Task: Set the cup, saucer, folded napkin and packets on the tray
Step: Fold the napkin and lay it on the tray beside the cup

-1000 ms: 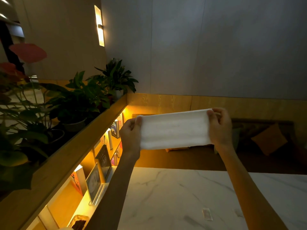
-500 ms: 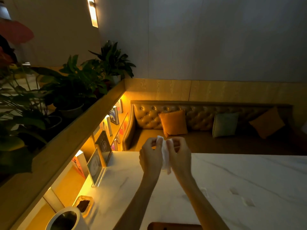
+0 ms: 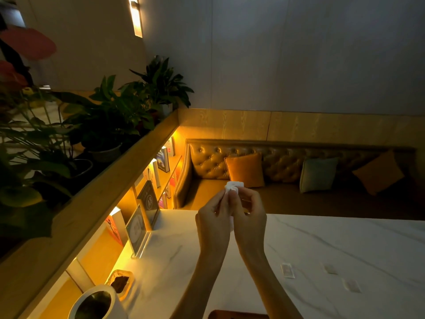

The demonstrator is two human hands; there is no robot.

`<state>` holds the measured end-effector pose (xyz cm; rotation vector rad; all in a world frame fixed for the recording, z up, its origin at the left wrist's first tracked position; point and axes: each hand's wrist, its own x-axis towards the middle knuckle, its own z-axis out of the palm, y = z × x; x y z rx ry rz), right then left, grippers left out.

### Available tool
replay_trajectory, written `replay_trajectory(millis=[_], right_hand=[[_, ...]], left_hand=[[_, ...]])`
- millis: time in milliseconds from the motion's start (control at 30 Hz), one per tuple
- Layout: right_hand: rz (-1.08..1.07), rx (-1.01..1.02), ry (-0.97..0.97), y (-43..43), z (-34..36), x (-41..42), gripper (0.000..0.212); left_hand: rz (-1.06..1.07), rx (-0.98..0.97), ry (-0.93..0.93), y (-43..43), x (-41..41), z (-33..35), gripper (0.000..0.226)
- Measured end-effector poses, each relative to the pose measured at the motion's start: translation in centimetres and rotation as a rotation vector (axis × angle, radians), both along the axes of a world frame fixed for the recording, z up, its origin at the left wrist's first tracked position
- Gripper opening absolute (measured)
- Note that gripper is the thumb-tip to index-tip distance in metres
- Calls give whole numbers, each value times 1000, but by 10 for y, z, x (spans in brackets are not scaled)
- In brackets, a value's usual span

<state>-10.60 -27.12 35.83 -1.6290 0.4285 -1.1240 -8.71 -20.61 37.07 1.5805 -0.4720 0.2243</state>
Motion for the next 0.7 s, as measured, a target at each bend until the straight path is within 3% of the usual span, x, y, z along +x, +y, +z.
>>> replay_trajectory(millis=[333, 500, 633, 700], right_hand=[[-63, -15, -55, 8, 8, -7, 18], [-69, -135, -60, 18, 1, -10, 37], [-64, -283, -43, 27, -2, -11, 37], [-27, -272, -23, 30, 1, -14, 51]], left_hand=[[-38, -120, 42, 0, -7, 3, 25], [-26, -186, 57, 6, -8, 5, 18], [-58, -237, 57, 10, -5, 12, 16], [-138, -203, 44, 14, -3, 16, 19]])
